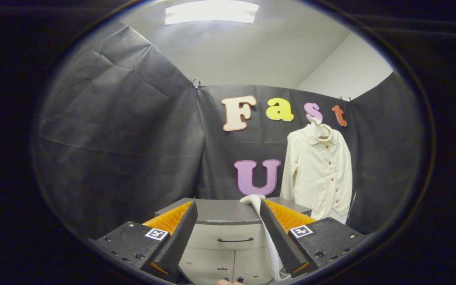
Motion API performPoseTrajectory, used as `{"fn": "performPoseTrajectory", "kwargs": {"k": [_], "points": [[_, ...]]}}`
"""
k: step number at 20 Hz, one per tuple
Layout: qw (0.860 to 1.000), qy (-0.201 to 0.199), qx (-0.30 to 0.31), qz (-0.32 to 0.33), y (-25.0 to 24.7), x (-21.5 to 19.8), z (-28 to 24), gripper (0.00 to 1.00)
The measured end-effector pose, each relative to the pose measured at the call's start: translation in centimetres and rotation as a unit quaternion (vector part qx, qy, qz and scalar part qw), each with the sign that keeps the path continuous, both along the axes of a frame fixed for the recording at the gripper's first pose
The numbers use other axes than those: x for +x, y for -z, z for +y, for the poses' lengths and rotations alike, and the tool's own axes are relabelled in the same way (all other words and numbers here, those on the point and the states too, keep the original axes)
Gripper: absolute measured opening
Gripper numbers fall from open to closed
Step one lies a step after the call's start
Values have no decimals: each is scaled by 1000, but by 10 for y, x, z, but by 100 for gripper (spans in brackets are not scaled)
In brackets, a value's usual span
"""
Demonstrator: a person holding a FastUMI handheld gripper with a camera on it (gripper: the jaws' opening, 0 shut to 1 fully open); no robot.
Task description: Iron the clothes twice with a garment steamer, once on the left side and once on the right side.
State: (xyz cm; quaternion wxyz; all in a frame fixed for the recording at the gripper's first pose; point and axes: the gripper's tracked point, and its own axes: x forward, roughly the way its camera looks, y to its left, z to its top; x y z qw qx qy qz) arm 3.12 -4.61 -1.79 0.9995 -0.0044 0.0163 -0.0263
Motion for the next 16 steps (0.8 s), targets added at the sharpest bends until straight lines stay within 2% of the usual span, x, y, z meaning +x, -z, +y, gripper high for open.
{"fn": "performPoseTrajectory", "kwargs": {"k": [10,16], "points": [[999,-2,-12,46,32,111,-34,95],[991,2,6,134,97,171,-55,95]]}}
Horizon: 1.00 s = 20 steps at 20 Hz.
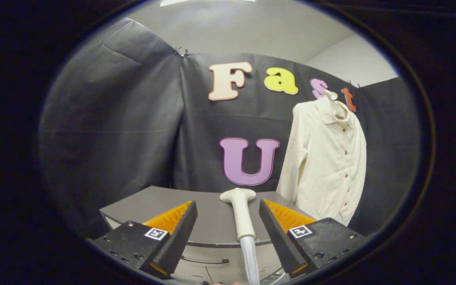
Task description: Iron the clothes twice with a garment steamer, once on the left side and once on the right side.
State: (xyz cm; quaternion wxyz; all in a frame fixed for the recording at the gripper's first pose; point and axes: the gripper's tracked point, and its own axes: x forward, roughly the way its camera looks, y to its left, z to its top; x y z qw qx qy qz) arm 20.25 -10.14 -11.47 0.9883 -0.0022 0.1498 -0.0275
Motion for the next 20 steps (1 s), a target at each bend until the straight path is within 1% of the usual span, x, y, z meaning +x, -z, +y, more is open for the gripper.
{"fn": "performPoseTrajectory", "kwargs": {"k": [3,5,8,15,16,17,20], "points": [[998,11,33,46,33,22,-14,94],[997,19,41,70,52,34,-25,93],[994,17,49,100,78,48,-28,91],[990,4,20,137,114,67,-18,69],[990,10,15,137,116,66,-20,61],[992,21,11,124,115,70,-26,59],[993,28,21,113,113,67,-29,48]]}}
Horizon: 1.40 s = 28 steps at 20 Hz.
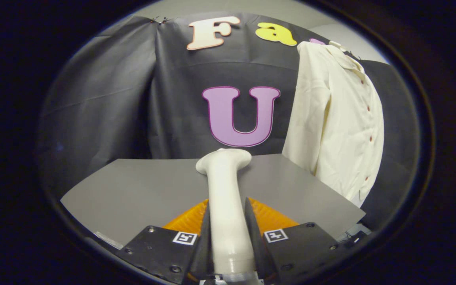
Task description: Iron the clothes twice with a garment steamer, once on the left side and once on the right side.
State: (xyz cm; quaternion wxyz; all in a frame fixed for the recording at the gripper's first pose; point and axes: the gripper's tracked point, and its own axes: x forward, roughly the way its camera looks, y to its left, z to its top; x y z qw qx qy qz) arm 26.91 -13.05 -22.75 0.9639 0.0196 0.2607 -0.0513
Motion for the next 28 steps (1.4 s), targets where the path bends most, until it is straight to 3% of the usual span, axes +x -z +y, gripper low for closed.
{"fn": "performPoseTrajectory", "kwargs": {"k": [2,5,15,22,28], "points": [[999,0,45,-26,-6,1,1,41],[994,-6,97,-50,-15,-5,3,39],[984,-76,72,-147,-95,-80,-48,38],[980,-52,69,-182,-118,-102,-136,38],[976,-31,63,-207,-126,-88,-209,38]]}}
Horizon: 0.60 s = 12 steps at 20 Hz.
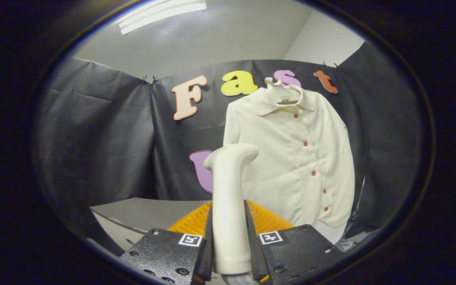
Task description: Iron the clothes twice with a garment steamer, once on the left side and once on the right side.
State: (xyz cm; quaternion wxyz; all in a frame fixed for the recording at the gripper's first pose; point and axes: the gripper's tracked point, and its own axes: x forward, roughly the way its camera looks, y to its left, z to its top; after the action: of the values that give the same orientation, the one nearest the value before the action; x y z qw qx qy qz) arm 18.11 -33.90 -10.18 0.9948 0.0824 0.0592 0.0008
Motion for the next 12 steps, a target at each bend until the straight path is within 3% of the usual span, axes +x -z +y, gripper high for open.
{"fn": "performPoseTrajectory", "kwargs": {"k": [8,12], "points": [[996,16,-7,-88,-30,46,-59,38],[995,15,19,-95,-17,69,-79,37]]}}
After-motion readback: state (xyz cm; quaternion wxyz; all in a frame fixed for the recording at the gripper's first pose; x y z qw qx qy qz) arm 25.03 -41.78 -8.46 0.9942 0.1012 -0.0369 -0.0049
